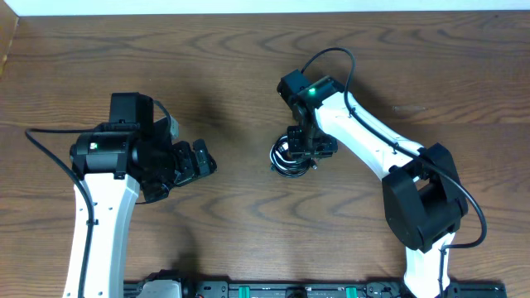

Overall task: Untangle cables
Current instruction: 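Lower the right gripper into the coil and pinch a black cable, then lift the black cable with the right gripper, pulling it up from the coil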

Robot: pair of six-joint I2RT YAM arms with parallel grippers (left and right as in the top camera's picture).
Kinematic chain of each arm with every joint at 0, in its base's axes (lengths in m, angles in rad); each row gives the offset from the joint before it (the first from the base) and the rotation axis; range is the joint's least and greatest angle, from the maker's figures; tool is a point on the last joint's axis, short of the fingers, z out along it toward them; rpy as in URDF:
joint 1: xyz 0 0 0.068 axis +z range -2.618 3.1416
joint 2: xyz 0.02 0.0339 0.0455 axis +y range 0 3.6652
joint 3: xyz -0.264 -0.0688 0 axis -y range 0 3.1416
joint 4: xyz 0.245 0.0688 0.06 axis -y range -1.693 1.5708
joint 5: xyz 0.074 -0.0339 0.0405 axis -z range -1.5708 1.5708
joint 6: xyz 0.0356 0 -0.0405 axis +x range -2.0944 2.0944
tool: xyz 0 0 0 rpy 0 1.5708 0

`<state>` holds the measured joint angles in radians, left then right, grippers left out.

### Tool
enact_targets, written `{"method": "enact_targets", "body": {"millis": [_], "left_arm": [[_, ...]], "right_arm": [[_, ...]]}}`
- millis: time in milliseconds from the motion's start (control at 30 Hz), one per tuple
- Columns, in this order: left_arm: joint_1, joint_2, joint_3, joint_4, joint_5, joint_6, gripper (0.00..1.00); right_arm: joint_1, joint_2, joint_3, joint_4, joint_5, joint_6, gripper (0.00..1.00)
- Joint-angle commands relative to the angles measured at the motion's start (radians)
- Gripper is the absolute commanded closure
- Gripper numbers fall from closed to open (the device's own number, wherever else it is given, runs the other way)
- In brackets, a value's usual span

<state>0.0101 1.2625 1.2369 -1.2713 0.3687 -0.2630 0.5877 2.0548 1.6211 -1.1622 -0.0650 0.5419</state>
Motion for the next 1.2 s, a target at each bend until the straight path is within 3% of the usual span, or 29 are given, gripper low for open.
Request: {"method": "enact_targets", "body": {"millis": [0, 200, 300, 533, 867, 1167], "left_arm": [[-0.003, 0.006, 0.013, 0.001, 0.005, -0.005, 0.02], [-0.003, 0.006, 0.013, 0.001, 0.005, -0.005, 0.02], [-0.003, 0.006, 0.013, 0.001, 0.005, -0.005, 0.02], [-0.003, 0.006, 0.013, 0.000, 0.005, -0.005, 0.02], [-0.003, 0.006, 0.013, 0.001, 0.005, -0.005, 0.02], [-0.003, 0.006, 0.013, 0.000, 0.005, -0.005, 0.02]], "right_arm": [[-0.002, -0.001, -0.007, 0.000, 0.048, 0.022, 0.62], [-0.002, -0.001, -0.020, 0.024, 0.048, 0.023, 0.82], [0.000, -0.001, -0.020, 0.034, 0.047, 0.023, 0.98], [-0.006, -0.002, 0.009, 0.014, 0.047, 0.022, 0.99], [-0.018, -0.097, 0.384, -0.219, 0.023, -0.108, 0.99], [-0.018, -0.213, 0.474, -0.144, 0.125, -0.100, 0.98]]}}
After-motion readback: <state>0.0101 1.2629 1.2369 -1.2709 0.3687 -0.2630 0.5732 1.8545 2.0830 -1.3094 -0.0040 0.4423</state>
